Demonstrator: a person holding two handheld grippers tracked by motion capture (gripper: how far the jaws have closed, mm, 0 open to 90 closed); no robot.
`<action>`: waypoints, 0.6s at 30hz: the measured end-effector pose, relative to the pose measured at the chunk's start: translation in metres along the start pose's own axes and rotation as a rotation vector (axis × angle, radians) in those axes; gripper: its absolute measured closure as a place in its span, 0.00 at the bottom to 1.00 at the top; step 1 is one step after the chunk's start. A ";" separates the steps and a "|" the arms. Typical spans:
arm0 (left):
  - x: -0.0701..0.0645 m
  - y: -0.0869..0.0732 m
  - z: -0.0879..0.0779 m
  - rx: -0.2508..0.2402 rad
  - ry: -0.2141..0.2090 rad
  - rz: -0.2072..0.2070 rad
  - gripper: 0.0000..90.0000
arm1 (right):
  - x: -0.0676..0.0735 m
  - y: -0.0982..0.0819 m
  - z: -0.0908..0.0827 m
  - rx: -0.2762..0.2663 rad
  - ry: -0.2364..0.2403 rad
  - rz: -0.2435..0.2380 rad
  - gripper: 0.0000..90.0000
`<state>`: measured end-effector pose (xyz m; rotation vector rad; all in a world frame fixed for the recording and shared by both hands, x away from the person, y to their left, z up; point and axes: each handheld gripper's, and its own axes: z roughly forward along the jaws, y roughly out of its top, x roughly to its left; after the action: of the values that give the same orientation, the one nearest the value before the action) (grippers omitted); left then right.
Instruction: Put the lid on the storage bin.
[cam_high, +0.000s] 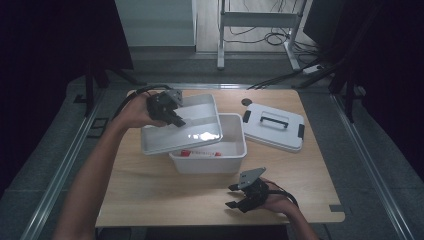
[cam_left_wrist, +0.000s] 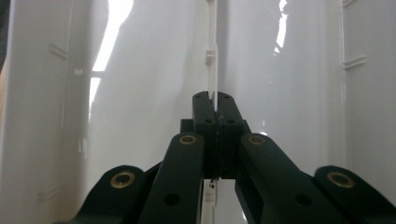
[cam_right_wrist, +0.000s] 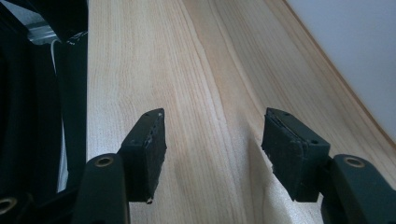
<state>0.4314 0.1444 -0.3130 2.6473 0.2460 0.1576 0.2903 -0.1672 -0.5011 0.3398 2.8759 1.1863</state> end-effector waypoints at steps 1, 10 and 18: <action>-0.001 0.003 0.002 -0.001 -0.001 0.006 1.00 | 0.000 0.000 0.000 0.001 0.000 0.000 0.43; -0.001 0.018 0.017 0.013 -0.016 0.027 1.00 | 0.000 -0.002 0.000 0.003 -0.003 -0.005 0.43; 0.000 0.028 0.023 0.016 -0.018 0.041 1.00 | 0.001 -0.004 0.001 0.010 -0.005 -0.002 0.43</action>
<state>0.4387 0.1098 -0.3203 2.6693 0.1879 0.1456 0.2892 -0.1688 -0.5043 0.3388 2.8785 1.1694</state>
